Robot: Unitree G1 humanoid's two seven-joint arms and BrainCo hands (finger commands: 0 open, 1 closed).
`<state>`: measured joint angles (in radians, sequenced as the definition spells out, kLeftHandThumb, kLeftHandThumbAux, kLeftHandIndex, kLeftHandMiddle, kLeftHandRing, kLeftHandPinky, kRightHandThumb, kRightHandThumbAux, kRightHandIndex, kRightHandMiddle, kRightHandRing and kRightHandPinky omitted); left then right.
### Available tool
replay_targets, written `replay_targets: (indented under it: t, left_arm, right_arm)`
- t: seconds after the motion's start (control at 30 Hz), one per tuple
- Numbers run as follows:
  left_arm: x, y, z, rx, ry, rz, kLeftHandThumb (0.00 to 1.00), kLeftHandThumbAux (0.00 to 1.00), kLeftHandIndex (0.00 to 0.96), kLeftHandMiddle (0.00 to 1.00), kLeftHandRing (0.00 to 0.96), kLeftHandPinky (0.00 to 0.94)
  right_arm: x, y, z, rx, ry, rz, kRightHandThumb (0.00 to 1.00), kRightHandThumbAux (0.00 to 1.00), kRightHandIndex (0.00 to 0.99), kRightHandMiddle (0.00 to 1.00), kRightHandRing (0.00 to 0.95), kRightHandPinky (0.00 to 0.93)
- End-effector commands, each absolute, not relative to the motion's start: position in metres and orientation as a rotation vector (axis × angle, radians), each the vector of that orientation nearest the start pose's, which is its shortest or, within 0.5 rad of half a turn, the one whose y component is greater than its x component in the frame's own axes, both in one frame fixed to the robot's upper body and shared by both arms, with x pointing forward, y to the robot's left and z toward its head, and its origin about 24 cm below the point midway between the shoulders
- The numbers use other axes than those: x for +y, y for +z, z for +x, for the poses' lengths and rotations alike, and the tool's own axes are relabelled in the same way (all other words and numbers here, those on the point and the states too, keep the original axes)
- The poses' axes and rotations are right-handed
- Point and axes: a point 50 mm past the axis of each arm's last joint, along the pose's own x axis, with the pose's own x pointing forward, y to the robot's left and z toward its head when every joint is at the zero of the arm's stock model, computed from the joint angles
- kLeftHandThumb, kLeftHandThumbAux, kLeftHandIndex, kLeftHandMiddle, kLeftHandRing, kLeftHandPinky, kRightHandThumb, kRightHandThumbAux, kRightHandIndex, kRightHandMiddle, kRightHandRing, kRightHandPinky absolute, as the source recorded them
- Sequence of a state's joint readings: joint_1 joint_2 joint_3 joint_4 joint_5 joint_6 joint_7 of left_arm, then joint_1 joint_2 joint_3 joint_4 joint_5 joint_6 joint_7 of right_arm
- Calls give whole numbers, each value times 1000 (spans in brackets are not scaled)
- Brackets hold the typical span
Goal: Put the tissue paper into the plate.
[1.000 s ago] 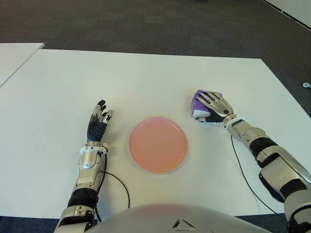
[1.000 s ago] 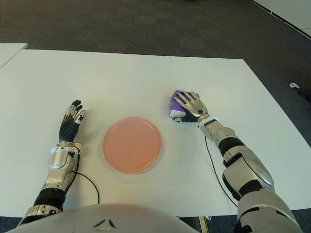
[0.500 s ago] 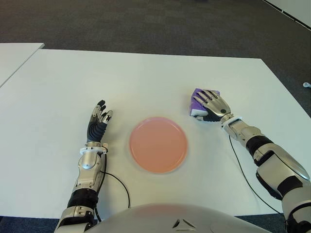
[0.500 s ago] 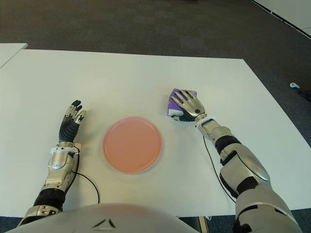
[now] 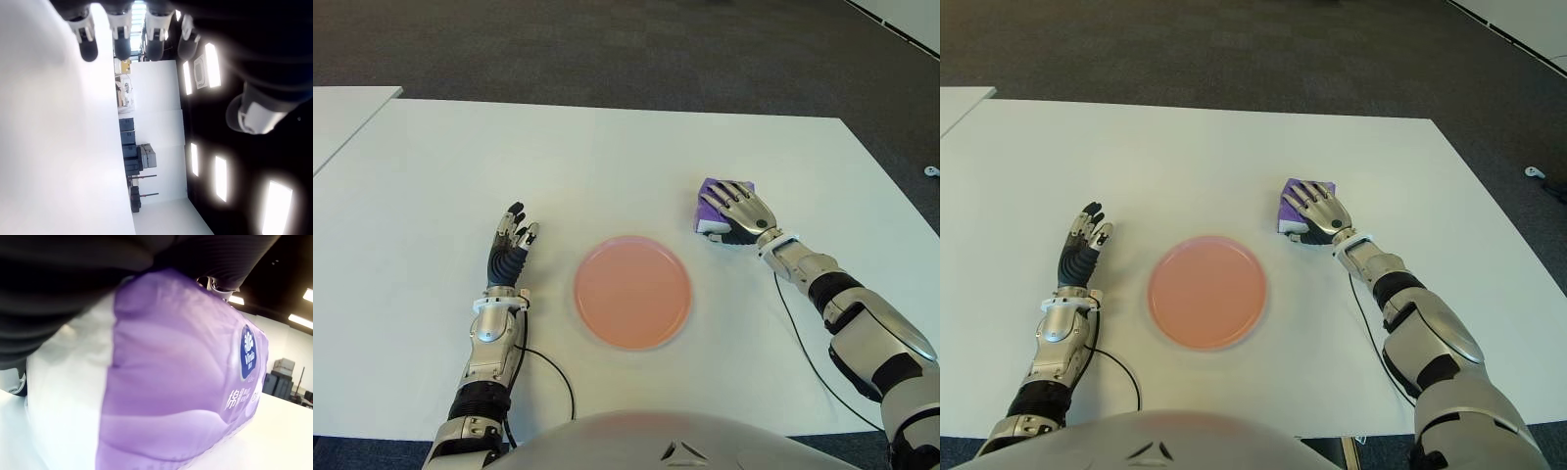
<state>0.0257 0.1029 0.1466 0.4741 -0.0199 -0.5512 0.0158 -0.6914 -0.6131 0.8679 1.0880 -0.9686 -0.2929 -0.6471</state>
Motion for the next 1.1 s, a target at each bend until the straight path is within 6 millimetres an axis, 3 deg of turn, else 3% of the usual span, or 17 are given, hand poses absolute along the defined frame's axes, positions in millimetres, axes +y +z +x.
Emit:
replay_targets:
  t: [0.03, 0.07, 0.1, 0.13, 0.17, 0.3, 0.4, 1.1]
  left_arm:
    - [213, -27, 214, 20, 196, 79, 0, 480, 0, 0, 0, 0]
    - [213, -27, 214, 22, 197, 75, 0, 481, 0, 0, 0, 0]
    - [213, -27, 214, 23, 197, 73, 0, 484, 0, 0, 0, 0]
    - [213, -27, 214, 23, 198, 71, 0, 484, 0, 0, 0, 0]
    - [213, -27, 214, 23, 199, 70, 0, 486, 0, 0, 0, 0]
    - [213, -26, 215, 21, 206, 69, 0, 491, 0, 0, 0, 0]
    - [213, -26, 215, 22, 208, 69, 0, 492, 0, 0, 0, 0]
    - [212, -26, 216, 23, 198, 66, 0, 497, 0, 0, 0, 0]
  right_arm:
    - [-229, -43, 280, -60, 711, -1861, 518, 481, 45, 89, 96, 154]
    - [-228, -43, 280, -44, 693, -1832, 553, 479, 74, 130, 135, 194]
    - [-228, -43, 280, -34, 680, -1812, 600, 474, 188, 268, 264, 307]
    - [-228, -43, 281, -29, 664, -1793, 618, 473, 230, 318, 311, 348]
    - [-228, -43, 281, -25, 654, -1782, 654, 554, 302, 429, 421, 447]
    - [-226, -44, 280, -79, 623, -1793, 706, 673, 407, 639, 637, 669]
    - [-225, -44, 278, -144, 605, -1811, 712, 699, 428, 720, 717, 748]
    - [-218, -37, 276, -457, 482, -1858, 718, 717, 439, 870, 859, 861]
